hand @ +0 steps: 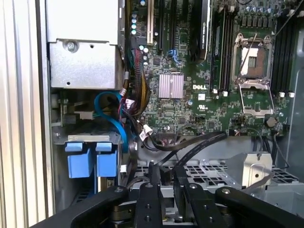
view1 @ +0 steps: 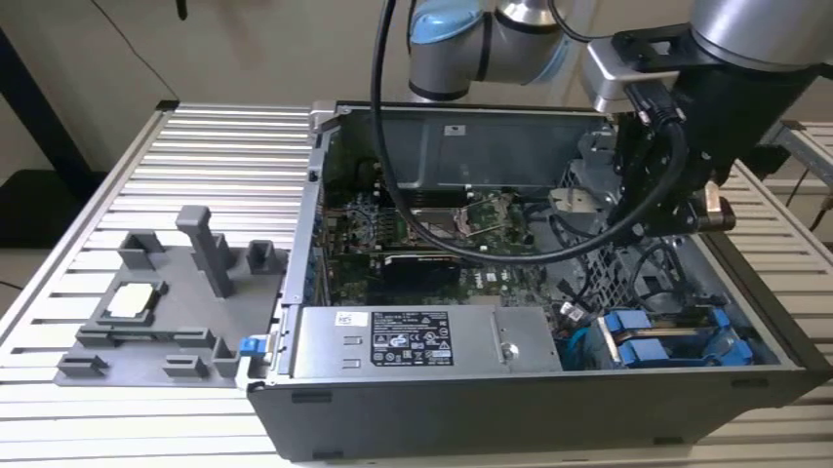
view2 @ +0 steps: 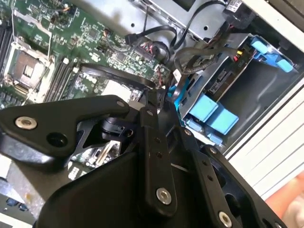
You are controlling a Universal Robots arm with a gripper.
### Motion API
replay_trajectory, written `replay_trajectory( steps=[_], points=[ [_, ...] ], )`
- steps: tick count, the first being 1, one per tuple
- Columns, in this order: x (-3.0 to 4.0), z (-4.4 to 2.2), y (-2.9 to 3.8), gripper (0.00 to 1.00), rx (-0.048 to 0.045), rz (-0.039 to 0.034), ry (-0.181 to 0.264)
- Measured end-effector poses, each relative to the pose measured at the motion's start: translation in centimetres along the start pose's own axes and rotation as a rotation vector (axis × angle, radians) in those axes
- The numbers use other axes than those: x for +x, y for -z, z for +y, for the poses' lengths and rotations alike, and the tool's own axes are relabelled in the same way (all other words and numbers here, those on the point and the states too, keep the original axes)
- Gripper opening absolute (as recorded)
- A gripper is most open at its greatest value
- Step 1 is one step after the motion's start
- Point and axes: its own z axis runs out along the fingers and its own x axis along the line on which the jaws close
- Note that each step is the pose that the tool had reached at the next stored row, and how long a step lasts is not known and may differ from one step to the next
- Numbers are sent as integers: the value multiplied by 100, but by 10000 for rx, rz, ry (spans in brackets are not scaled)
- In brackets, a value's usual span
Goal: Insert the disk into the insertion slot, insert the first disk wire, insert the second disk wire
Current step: 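Insert the first disk wire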
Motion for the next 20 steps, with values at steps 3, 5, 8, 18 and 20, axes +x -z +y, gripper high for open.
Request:
replay_trajectory(
  steps=[3,5,8,18,20],
  points=[
    [-23,1,-9,27,-8,355,19],
    [-93,3,-31,27,-5,528,29],
    [-189,13,-73,27,18,641,43],
    [-185,29,-122,27,7,1235,238],
    [-184,30,-123,27,6,1244,247]
  ],
)
